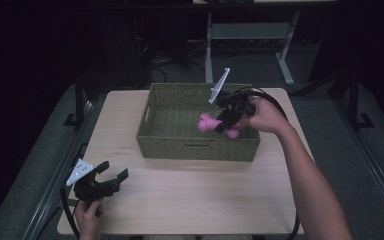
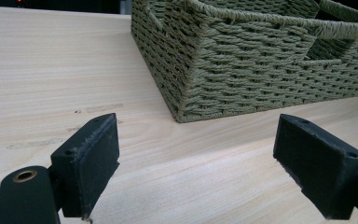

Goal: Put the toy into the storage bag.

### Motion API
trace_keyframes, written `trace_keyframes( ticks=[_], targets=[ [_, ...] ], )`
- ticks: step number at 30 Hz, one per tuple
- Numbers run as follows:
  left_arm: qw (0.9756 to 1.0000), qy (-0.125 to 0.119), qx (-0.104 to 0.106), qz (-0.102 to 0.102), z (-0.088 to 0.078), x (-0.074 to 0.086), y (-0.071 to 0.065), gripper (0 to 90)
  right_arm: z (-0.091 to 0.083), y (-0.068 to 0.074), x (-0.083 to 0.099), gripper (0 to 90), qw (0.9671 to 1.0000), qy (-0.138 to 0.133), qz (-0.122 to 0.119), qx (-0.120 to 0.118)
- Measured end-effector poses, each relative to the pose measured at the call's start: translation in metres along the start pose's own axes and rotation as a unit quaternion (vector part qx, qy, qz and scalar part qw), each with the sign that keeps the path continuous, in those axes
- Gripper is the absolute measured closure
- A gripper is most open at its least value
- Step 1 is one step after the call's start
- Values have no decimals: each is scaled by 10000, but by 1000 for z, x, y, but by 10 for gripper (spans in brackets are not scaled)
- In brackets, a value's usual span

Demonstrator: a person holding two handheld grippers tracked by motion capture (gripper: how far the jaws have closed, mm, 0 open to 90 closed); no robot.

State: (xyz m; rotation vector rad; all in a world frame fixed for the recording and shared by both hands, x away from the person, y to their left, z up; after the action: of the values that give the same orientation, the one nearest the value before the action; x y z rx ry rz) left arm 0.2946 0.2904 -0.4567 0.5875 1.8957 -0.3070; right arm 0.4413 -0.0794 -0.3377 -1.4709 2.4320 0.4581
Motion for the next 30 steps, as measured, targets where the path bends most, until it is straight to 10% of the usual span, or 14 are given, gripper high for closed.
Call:
trace_keyframes(
  ticks=[30],
  targets=[
    [10000, 24, 40, 13, 2, 0, -1, 138, 27, -36, 1, 581, 9993, 84, 365, -89]
  ],
)
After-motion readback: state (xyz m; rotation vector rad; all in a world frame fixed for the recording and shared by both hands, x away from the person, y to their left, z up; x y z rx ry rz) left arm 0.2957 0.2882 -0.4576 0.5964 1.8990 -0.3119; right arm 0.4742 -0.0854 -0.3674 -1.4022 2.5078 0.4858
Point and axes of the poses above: each handheld gripper's, and its own axes: z roughly forward along the jaws, x roughly out of its underside, y roughly to its left, the point moved 5 cm from there along z, roughly forward along the jaws, and after that the axes turned 15 degrees about z, right-handed, at the moved point
